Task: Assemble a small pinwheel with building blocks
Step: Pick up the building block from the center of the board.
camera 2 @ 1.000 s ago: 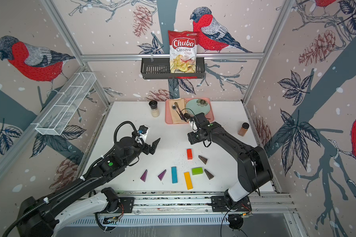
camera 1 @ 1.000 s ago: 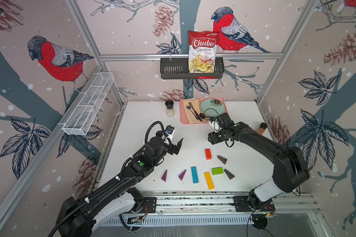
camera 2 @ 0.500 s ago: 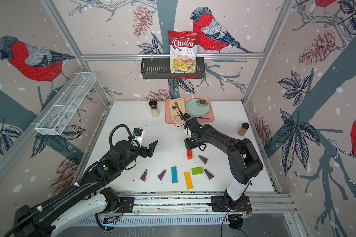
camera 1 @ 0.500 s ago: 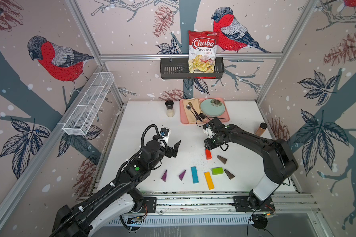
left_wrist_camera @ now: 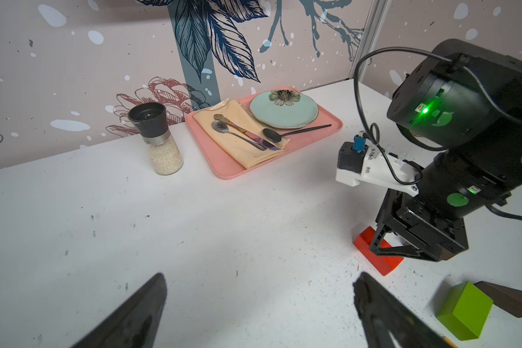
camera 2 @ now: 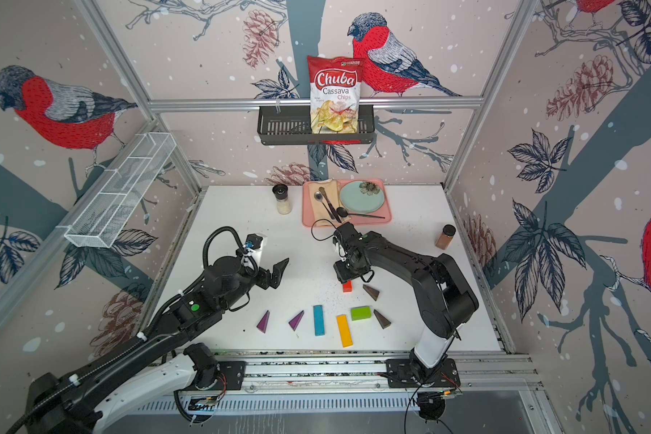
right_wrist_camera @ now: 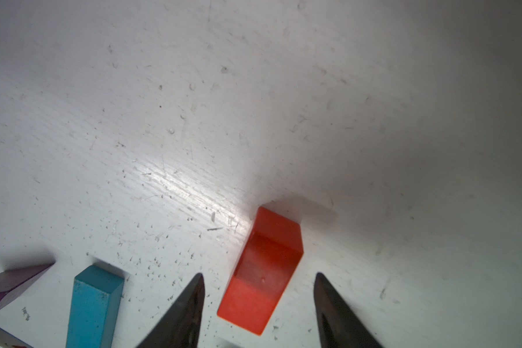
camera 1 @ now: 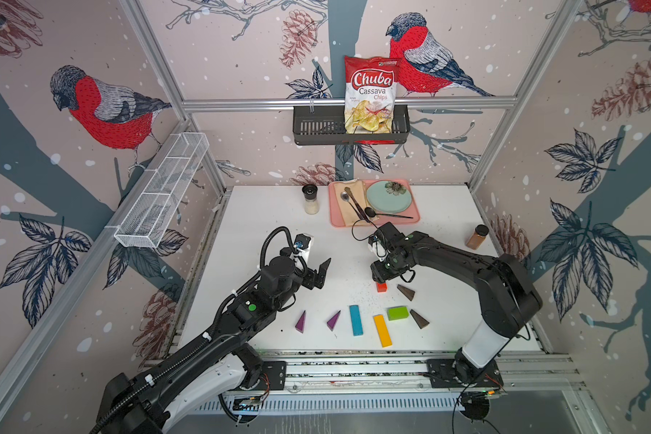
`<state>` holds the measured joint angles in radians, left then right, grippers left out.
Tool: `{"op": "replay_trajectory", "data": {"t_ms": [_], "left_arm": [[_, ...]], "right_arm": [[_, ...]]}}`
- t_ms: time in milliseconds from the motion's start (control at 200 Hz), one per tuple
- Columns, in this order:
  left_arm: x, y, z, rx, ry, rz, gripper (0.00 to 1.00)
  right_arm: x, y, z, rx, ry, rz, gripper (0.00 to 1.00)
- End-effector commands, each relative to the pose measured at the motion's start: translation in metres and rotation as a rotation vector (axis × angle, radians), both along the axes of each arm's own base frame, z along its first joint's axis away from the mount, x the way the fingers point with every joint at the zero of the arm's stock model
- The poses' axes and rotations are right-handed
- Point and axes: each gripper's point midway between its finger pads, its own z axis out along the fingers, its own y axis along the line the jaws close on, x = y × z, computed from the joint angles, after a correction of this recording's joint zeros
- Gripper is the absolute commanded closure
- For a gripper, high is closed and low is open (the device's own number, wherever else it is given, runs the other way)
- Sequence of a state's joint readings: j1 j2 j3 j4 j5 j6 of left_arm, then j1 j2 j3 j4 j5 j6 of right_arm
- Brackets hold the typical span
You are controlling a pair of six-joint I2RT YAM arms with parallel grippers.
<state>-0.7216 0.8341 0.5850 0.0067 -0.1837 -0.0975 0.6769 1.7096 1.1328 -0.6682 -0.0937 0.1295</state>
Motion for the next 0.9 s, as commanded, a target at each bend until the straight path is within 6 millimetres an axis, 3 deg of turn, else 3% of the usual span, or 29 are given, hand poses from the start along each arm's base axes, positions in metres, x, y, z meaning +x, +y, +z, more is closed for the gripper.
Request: {"op": "replay_trajectory", "data": {"t_ms": [0,130,470,896], "left_arm": [[0.0,0.001,0.005,-0.008,-0.007,0.008,0.04],[0.0,0.001,0.005,-0.008,-0.007,0.002,0.04],[0.001,-0.004,0.002,0.002,0.004,-0.016,0.04],[0.002,-0.002,0.003,0.0,0.002,-0.005,0.04]], "right_arm": [[-0.005,-0.002,-0.004,-0.034,0.004,-0.043,0.43],[-0.003,-0.006,-0.008,-0.057,-0.014,-0.093,0.56],[-0.002,-0.012,-0.011,-0.057,-0.024,-0.13,0.54],[-0.001,-0.007,-0.017,-0.029,-0.028,-0.104,0.69]]}}
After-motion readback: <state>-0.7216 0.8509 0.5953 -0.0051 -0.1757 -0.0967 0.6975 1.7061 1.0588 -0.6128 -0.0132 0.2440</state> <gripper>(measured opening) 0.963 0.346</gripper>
